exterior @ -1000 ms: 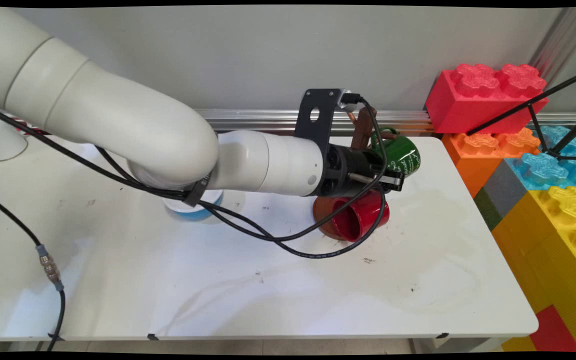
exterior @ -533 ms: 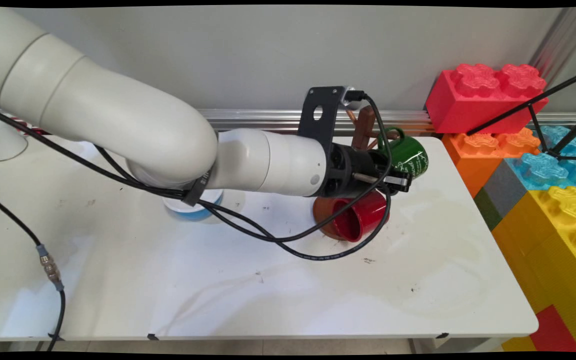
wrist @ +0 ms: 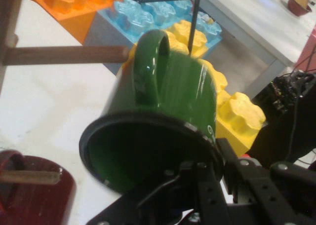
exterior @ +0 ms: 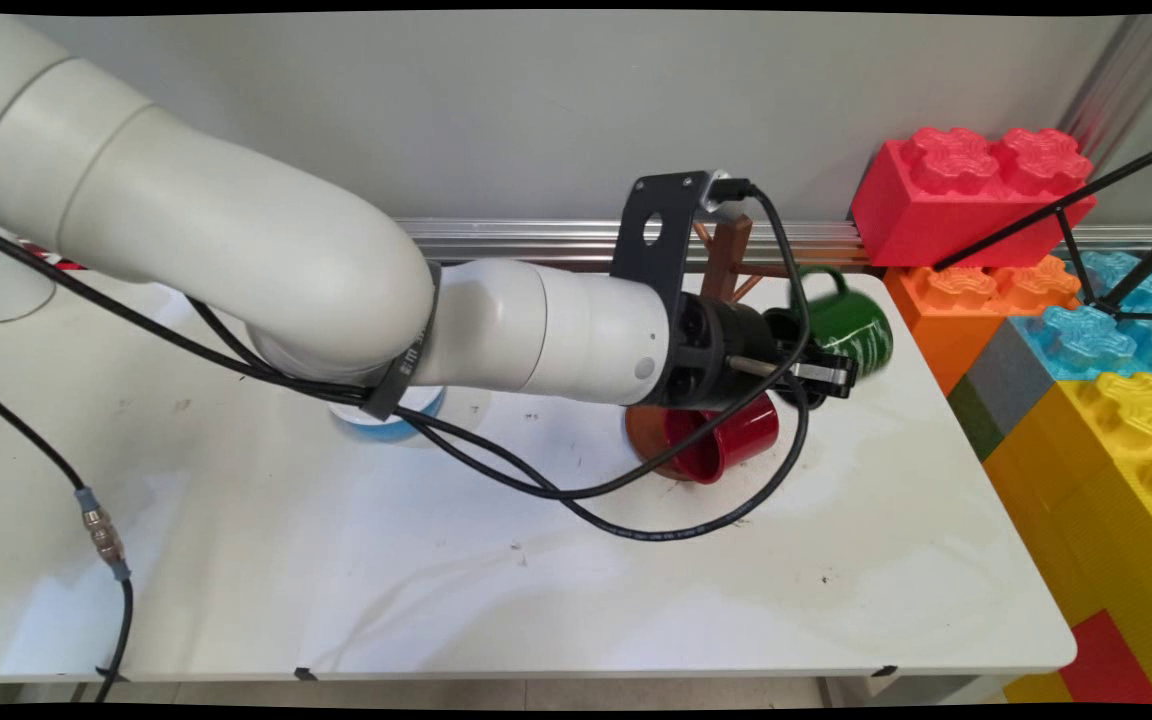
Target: Place the picked object on the table
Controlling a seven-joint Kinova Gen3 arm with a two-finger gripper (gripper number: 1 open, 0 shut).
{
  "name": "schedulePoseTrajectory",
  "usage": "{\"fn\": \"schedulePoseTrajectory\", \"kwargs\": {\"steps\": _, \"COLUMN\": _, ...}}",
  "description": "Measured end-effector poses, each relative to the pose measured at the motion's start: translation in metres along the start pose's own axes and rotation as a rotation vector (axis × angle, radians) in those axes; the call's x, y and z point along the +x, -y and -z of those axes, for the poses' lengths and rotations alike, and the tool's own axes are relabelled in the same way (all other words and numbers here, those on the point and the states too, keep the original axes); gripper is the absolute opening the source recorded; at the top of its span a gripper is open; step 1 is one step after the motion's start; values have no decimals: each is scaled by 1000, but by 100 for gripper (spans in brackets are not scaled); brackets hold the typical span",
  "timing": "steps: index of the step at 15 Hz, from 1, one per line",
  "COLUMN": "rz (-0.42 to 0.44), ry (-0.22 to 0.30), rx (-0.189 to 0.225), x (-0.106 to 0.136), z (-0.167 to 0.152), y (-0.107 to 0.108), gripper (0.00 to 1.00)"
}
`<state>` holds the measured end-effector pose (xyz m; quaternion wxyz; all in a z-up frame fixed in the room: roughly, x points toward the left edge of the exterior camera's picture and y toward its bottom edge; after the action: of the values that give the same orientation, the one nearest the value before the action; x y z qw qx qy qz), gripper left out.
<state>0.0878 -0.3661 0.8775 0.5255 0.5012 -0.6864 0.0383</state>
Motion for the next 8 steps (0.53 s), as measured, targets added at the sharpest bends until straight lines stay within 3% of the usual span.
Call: {"fn": "schedulePoseTrajectory", "kwargs": {"steps": 8, "rz": 8, "ry": 17, "rx": -64, "x": 0, "z": 11, "y": -18, "gripper": 0}}
